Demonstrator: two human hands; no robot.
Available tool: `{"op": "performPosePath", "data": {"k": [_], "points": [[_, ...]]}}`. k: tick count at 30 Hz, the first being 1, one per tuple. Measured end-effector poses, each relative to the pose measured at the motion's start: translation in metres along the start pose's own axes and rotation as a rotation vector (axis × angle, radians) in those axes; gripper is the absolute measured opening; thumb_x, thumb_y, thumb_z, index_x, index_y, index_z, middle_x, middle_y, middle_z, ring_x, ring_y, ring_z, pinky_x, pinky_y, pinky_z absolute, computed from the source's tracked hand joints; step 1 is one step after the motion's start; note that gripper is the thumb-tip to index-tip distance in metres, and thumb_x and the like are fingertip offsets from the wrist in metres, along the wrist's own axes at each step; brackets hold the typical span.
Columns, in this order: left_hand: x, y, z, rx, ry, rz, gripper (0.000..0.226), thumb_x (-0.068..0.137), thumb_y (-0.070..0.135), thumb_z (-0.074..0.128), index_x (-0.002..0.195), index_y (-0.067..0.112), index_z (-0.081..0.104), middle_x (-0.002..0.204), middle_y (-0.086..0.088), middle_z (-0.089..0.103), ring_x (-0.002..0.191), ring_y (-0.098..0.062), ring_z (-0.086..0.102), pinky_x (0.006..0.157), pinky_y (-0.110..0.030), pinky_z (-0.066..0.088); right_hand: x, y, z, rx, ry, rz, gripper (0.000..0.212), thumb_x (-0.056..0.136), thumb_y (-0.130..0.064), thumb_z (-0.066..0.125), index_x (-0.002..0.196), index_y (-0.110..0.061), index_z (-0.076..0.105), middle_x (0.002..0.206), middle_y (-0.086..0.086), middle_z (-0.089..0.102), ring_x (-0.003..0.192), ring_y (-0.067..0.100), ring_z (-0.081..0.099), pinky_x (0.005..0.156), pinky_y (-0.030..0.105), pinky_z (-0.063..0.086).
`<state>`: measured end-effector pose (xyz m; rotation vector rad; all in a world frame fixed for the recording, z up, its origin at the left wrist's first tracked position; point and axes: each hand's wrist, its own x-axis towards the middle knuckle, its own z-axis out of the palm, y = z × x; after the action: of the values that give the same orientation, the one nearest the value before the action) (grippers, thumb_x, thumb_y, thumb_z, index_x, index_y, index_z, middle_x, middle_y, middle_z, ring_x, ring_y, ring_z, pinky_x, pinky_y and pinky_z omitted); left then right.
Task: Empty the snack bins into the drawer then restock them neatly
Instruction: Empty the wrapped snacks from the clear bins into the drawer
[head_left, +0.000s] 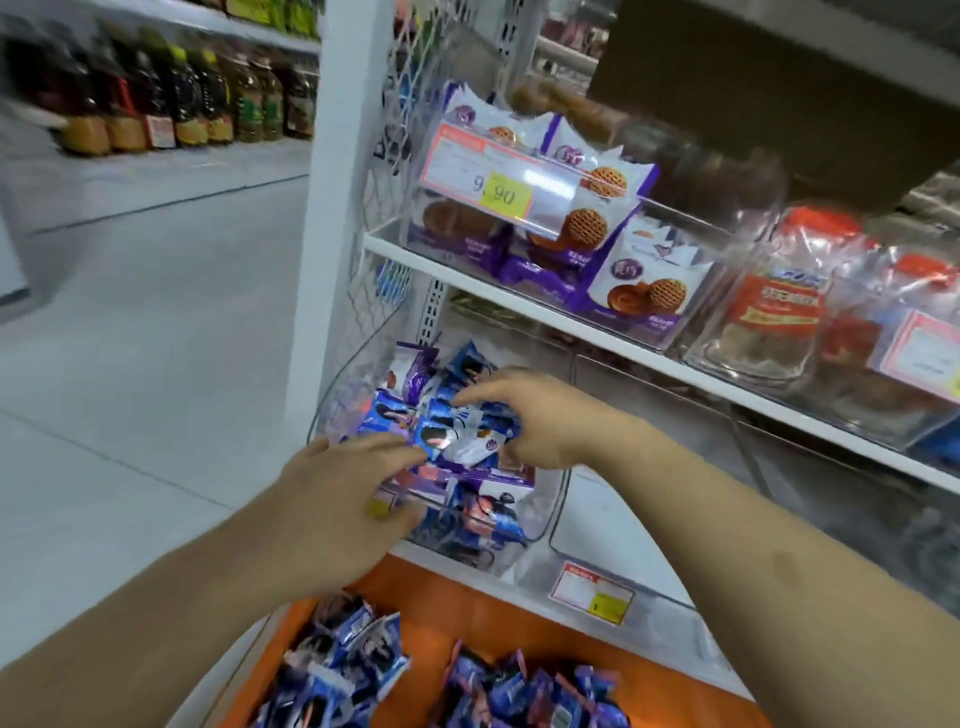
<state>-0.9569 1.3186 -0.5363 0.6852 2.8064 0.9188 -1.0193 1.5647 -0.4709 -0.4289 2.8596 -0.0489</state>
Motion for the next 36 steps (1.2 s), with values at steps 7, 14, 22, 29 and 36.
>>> {"op": "performPosePath", "data": {"k": [7, 14, 22, 29, 36], "points": [[0.007, -0.01, 0.003, -0.093, 0.041, 0.052, 0.046, 0.099, 0.054, 0.055, 0.144, 0.045, 0.054, 0.146, 0.029, 0.048, 0.134, 0.008, 0.041, 0.122, -0.026, 0.025, 0.048, 0.022, 0.015, -0.044, -0.214, 0.049, 0.067, 0.082, -0.018, 0.085, 0.136, -0.051, 0.063, 0.144, -0.008, 0.062, 0.12, 0.018, 0.063, 0.102, 0.039, 0.054], [0.004, -0.019, -0.001, -0.185, 0.029, 0.039, 0.032, 0.1, 0.045, 0.06, 0.132, 0.047, 0.061, 0.133, 0.032, 0.056, 0.112, 0.01, 0.055, 0.093, -0.013, 0.043, 0.055, 0.022, 0.023, 0.023, -0.136, 0.051, 0.059, 0.074, -0.011, 0.09, 0.122, -0.043, 0.075, 0.119, -0.015, 0.076, 0.098, 0.009, 0.069, 0.09, 0.029, 0.057], [-0.001, -0.024, -0.009, -0.259, 0.133, 0.0, 0.031, 0.1, 0.044, 0.06, 0.13, 0.049, 0.061, 0.138, 0.028, 0.057, 0.118, 0.011, 0.049, 0.088, -0.008, 0.032, 0.041, 0.003, -0.006, 0.464, 0.174, 0.157, 0.042, 0.082, -0.003, 0.084, 0.101, -0.041, 0.082, 0.096, -0.006, 0.08, 0.081, 0.018, 0.072, 0.069, 0.037, 0.059], [-0.002, -0.003, -0.027, -0.687, 0.255, -0.08, 0.075, 0.085, 0.056, 0.075, 0.149, 0.057, 0.036, 0.141, 0.029, 0.053, 0.12, 0.004, 0.06, 0.098, -0.033, 0.056, -0.009, -0.048, -0.01, 1.076, 0.095, 0.029, 0.041, 0.089, 0.014, 0.071, 0.125, -0.006, 0.073, 0.11, 0.019, 0.077, 0.09, 0.032, 0.078, 0.075, 0.039, 0.066], [-0.013, 0.001, -0.039, -0.675, 0.31, -0.167, 0.017, 0.088, 0.047, 0.075, 0.103, 0.041, 0.067, 0.091, 0.015, 0.075, 0.081, 0.013, 0.067, 0.056, -0.012, 0.048, -0.055, -0.065, 0.006, 0.999, 0.196, 0.099, 0.049, 0.085, -0.002, 0.083, 0.128, -0.022, 0.069, 0.126, 0.0, 0.071, 0.081, 0.024, 0.075, 0.078, 0.042, 0.063]]}}
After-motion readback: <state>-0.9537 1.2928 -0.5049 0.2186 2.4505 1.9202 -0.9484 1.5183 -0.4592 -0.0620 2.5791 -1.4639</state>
